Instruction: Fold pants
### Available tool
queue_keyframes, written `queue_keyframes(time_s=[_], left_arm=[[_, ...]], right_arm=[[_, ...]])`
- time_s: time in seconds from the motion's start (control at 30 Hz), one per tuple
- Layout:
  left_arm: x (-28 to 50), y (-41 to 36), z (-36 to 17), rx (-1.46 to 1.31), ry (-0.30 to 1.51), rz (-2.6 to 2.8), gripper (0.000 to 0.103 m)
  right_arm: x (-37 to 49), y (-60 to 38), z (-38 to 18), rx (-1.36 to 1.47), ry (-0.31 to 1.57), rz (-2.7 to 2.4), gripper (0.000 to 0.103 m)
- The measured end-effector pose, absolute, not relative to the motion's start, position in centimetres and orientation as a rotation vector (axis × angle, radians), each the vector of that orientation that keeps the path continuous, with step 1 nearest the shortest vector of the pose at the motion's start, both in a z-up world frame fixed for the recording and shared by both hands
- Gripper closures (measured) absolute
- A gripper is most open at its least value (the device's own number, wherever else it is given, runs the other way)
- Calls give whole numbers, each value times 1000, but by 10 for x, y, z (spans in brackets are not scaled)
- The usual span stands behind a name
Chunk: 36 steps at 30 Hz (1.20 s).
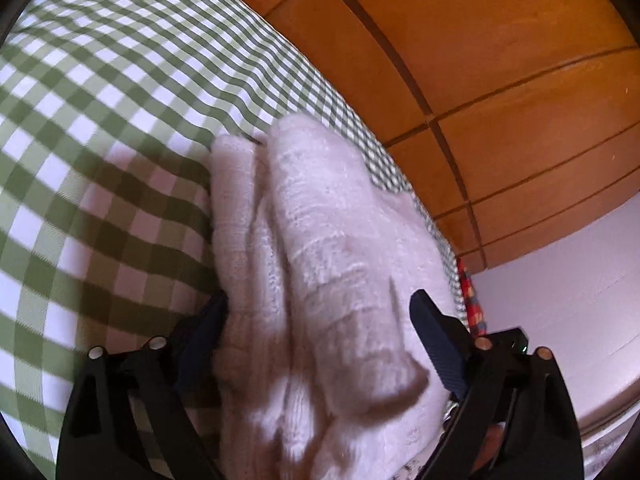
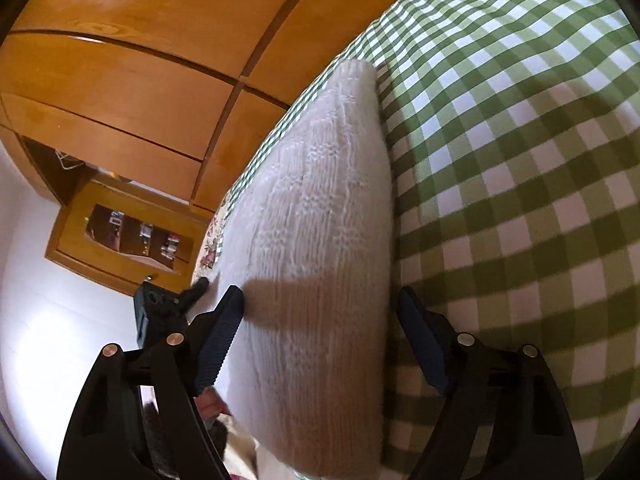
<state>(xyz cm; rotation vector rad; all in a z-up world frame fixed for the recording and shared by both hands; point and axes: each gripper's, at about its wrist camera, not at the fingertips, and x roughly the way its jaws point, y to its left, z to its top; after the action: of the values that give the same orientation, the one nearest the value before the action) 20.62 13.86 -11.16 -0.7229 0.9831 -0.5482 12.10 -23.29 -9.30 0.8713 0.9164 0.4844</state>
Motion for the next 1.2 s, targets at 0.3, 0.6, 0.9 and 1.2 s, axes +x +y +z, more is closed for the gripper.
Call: queue_keyframes(time_s=[0.3,0.6,0.9,1.2], left_arm=[[220,120,-111,-644,1021,-573,22],[216,97,-106,-513,978,-536,41],[183,66,-71,-362,860,-530,56],[139,40,-67,-398,826,-658,57]], right_arm=[[149,-230,-102,977,939,518,25],[149,-215,-95,847,886,482,38],[120,-214,-75,769,789,463,42],[67,-245,-59,665,705,420,42]])
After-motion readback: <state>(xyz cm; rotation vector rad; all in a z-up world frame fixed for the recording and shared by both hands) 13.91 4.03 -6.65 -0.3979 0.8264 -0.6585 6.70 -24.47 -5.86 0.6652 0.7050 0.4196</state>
